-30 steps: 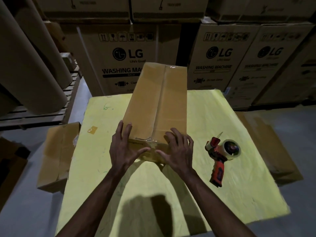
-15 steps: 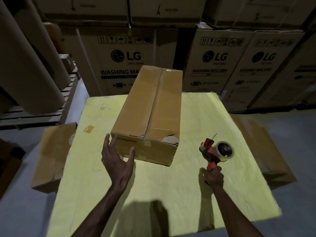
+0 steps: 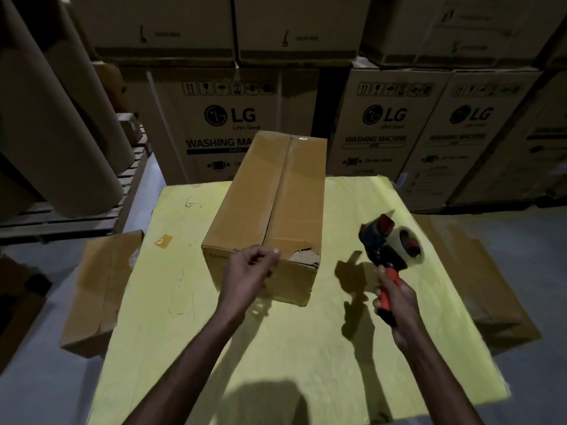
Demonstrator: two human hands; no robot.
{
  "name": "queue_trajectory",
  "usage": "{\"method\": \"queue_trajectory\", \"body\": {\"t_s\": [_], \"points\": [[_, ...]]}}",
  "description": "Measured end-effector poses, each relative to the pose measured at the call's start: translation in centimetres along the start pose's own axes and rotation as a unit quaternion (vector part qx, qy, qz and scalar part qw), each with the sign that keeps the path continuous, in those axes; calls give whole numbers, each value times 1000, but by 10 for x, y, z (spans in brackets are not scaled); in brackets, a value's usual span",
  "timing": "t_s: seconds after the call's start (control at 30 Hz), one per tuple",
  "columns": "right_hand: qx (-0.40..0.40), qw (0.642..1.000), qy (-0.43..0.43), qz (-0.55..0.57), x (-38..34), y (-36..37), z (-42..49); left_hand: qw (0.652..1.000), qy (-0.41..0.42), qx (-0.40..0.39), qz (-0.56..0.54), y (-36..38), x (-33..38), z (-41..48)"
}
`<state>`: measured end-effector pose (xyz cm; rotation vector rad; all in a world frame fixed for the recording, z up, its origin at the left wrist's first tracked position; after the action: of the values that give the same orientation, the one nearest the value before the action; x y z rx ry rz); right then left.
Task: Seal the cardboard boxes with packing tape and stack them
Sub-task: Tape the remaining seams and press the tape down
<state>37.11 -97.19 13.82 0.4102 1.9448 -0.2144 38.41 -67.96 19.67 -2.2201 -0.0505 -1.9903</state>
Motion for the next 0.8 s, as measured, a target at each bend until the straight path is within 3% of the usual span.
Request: {"method": "queue_trajectory", "body": {"t_s": [0.1, 0.17, 0.27, 0.33, 0.43, 0.57, 0.67, 0.8], "points": [[-11, 983, -135, -127, -29, 10, -33, 987, -86, -89, -101, 20, 35, -5], [5, 938, -253, -238, -45, 17, -50, 953, -174, -139, -207, 29, 52, -4], [45, 818, -416, -395, -59, 24, -65, 891, -268, -177, -322, 27, 69, -2], [67, 725, -495, -474, -61, 25, -68, 879, -284, -177, -340, 20, 70, -4], [51, 654, -554, -513, -61, 26, -68, 872, -301, -154, -355, 9, 59, -11], [19, 638, -580, -506, -56, 29, -65, 845, -310, -140, -412, -3, 43, -22], [-1, 655, -584, -480, -54, 33, -64, 821, -312, -139, -457, -7, 34, -31], [-17, 672, -587, -451, -51, 43, -64, 822, -311, -98, -466, -7, 26, -39]]}}
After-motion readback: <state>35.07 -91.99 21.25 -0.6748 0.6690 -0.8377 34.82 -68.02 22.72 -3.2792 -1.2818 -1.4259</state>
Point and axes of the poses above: each hand's wrist, its own z-axis towards the middle knuckle, its own y-axis out of the palm, x = y × z, the point moved 1 cm from there along z, towards the middle knuckle, and after that the axes turned 5 degrees about -z, right-handed, at the moved point
